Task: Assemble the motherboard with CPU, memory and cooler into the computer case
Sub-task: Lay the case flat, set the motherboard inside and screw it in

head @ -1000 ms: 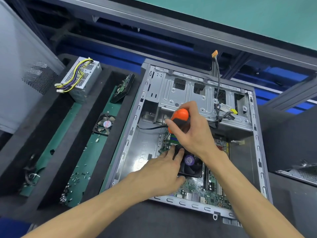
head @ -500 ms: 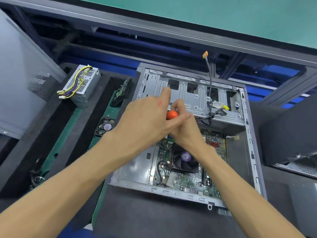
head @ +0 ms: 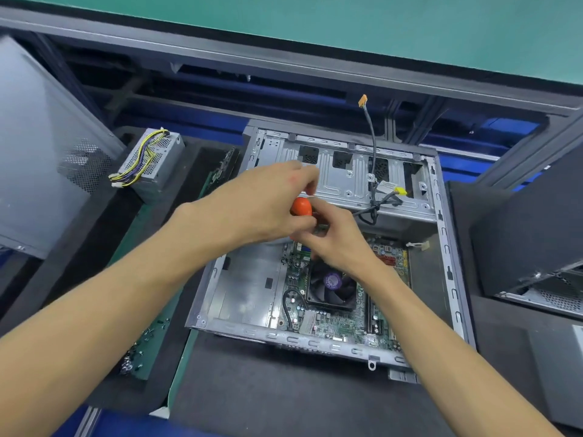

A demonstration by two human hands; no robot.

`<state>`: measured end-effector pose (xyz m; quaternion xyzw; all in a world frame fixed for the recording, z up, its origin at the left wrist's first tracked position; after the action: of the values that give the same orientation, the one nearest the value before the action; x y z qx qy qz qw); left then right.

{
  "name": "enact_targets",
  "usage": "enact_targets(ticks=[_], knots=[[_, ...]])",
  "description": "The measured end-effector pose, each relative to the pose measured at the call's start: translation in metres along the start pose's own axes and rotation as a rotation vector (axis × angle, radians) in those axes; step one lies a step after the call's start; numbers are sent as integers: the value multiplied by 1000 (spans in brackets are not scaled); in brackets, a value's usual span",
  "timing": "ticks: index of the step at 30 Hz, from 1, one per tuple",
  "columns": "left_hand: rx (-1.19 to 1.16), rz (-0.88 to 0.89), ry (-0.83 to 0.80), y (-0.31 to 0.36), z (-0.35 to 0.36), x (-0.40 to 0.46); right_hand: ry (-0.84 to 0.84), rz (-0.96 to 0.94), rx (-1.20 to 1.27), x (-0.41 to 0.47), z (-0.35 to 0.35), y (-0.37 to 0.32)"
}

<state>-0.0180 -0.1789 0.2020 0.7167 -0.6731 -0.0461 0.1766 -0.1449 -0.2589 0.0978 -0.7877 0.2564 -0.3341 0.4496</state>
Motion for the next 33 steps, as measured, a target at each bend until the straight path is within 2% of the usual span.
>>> enact_targets(ticks=[2,4,7,11,15,17,23,26,29,31,33], knots=[[171,-73,36,0,4,-2,-3,3,7,0,3,-1],[240,-96,62,0,8,-3,-7,3,3,-2,7,-2],[200,-58,34,0,7,-1,-19,3,3,-4,7,-7],[119,13,-134,1,3,1,-15,72,64,-5,-2,-6],[279,-79,9,2,2,-1,-14,87,68,-5,0,-4],[336,-127,21,1,4,0,-15,67,42,-5,2,-4],[145,12,-216,2,5,9,37,82,36,-3,-2,3],[154,-26,-96,3,5,8,42,111,52,-4,-2,4],[346,-144,-1,0,4,8,26,123,69,-3,0,5],[310,-117,-36,2,4,11,20,115,60,-2,1,5],[155,-41,-155,6,3,13,29,90,41,-2,1,2]])
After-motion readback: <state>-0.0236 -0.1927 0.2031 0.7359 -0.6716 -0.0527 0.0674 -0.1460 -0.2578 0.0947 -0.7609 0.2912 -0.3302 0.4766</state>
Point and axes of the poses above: each hand's wrist, its own x-axis towards the middle knuckle, its own z-axis out of the palm, y = z × x, the point moved 2 cm from there along x, towards the middle knuckle, and after that the axes turned 11 degrees about y, right-handed, at the moved point
